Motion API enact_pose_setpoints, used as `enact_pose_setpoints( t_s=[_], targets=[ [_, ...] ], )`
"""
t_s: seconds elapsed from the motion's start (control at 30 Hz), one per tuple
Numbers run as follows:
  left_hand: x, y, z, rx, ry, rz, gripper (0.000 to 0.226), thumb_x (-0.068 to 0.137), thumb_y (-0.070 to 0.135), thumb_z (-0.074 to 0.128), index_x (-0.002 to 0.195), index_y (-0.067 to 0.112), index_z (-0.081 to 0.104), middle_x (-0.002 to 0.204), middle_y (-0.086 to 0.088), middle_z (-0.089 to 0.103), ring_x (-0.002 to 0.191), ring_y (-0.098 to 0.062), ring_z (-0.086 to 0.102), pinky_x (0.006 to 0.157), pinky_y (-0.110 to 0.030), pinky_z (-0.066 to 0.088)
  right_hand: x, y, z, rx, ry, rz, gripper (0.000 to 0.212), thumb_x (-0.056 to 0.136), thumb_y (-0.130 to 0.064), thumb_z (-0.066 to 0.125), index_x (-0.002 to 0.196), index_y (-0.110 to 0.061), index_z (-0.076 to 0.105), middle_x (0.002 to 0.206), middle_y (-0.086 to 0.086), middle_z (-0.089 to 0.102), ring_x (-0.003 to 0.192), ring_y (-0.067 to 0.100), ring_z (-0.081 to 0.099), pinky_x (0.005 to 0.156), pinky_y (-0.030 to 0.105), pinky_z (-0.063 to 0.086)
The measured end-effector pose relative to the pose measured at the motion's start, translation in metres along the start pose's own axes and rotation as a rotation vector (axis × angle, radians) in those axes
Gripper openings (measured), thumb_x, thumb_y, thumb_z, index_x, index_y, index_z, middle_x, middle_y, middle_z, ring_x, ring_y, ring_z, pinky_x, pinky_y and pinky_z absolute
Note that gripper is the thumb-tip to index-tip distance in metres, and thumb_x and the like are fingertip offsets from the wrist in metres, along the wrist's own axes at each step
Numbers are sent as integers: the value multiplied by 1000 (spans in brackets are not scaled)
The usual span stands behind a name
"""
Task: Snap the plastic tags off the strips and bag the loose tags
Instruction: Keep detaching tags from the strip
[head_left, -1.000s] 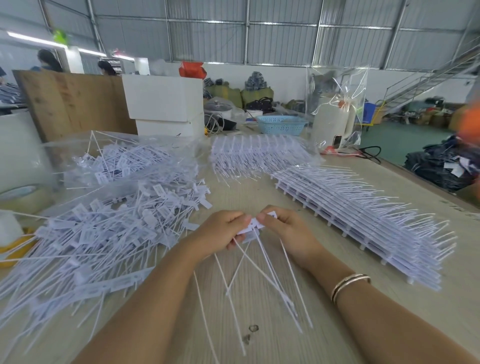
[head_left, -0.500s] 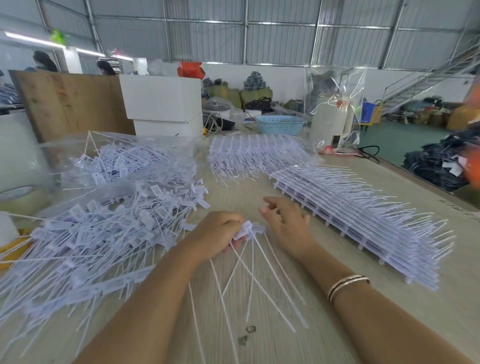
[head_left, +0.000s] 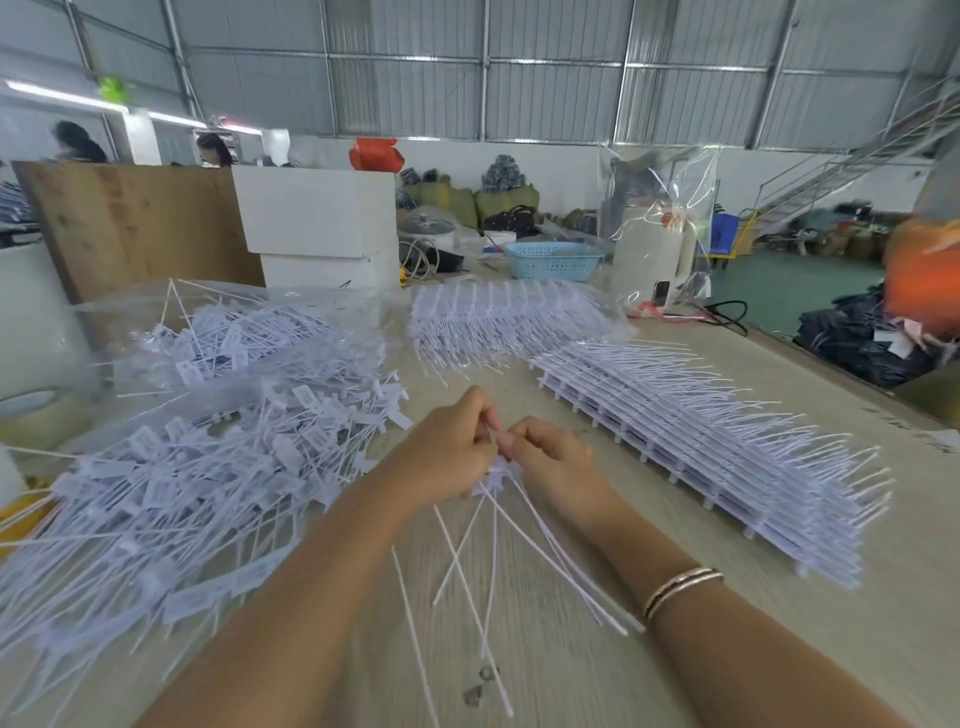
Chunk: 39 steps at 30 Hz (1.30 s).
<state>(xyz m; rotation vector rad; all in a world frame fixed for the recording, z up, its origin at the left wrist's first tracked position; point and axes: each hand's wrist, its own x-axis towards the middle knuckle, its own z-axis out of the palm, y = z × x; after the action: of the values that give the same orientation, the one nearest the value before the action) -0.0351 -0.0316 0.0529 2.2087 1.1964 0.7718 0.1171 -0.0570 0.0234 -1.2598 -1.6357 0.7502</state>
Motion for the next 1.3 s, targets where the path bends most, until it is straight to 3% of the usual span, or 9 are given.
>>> enact_pose_setpoints(
  t_s=[0.2, 0.3, 0.4, 0.57, 0.7, 0.9, 1.03, 1.2, 1.3],
  targets=[
    [4, 2, -1, -53, 27, 47, 18, 93, 16, 52, 87, 30, 43, 92, 2, 59, 54, -1, 59, 51, -14, 43, 2, 0, 0, 175, 9, 9, 16, 95, -17, 53, 82, -11, 60, 75, 0, 59, 72, 5, 57, 73, 19, 44],
    [4, -1, -2, 141, 120, -12, 19, 96, 29, 48, 78, 28, 48, 73, 8, 57, 55, -6, 52, 51, -20, 37, 3, 0, -4, 259, 92, 3, 16, 96, -11, 49, 81, -9, 55, 76, 9, 52, 74, 17, 49, 73, 25, 40],
    [-2, -14, 7, 197, 60, -41, 40, 99, 34, 41, 61, 25, 48, 50, 9, 48, 41, -2, 46, 44, -14, 35, 2, 1, -7, 274, 103, -1, 17, 97, -9, 47, 80, -7, 52, 70, 4, 49, 67, 10, 48, 65, 13, 39],
    [-8, -29, 13, 21, 31, -46, 44, 99, 38, 41, 59, 23, 53, 50, 9, 48, 41, 1, 38, 46, -15, 29, 3, 2, -5, 191, -128, 12, 28, 94, -14, 54, 66, -13, 53, 63, -4, 50, 61, 6, 47, 63, 16, 37],
    [-10, -34, 9, -153, -40, -67, 46, 97, 41, 45, 62, 15, 60, 52, 5, 47, 47, -8, 39, 51, -23, 29, 3, 5, -5, 212, -153, -2, 18, 90, -12, 61, 75, -2, 64, 72, 5, 58, 72, 12, 52, 70, 21, 40],
    [-13, -34, 7, -432, -26, -113, 33, 98, 33, 43, 75, 20, 62, 57, 6, 52, 51, -7, 45, 51, -18, 35, 1, 1, 6, 352, -60, -65, 20, 90, -2, 57, 73, -10, 64, 64, -5, 62, 61, 6, 55, 62, 14, 44],
    [-15, -34, 10, -488, -12, -89, 40, 99, 32, 42, 66, 29, 64, 54, 10, 52, 50, -3, 46, 49, -14, 35, 0, 2, 10, 353, -36, -100, 18, 91, -6, 57, 75, -12, 65, 71, 4, 62, 66, 14, 56, 65, 20, 45],
    [-15, -46, 2, -576, 84, -151, 41, 98, 38, 44, 62, 25, 59, 56, 7, 52, 51, -18, 42, 56, -28, 32, 1, 6, -5, 480, 323, -58, 18, 92, -11, 57, 75, -16, 63, 67, -11, 61, 62, 1, 50, 65, 7, 41],
    [-15, -48, 0, -550, 86, -112, 41, 94, 40, 47, 62, 16, 54, 55, 5, 49, 61, -26, 32, 57, -32, 29, -2, 5, -8, 329, 161, -27, 17, 95, -14, 53, 81, -10, 62, 72, -8, 60, 64, -2, 53, 64, 4, 40]
  ],
)
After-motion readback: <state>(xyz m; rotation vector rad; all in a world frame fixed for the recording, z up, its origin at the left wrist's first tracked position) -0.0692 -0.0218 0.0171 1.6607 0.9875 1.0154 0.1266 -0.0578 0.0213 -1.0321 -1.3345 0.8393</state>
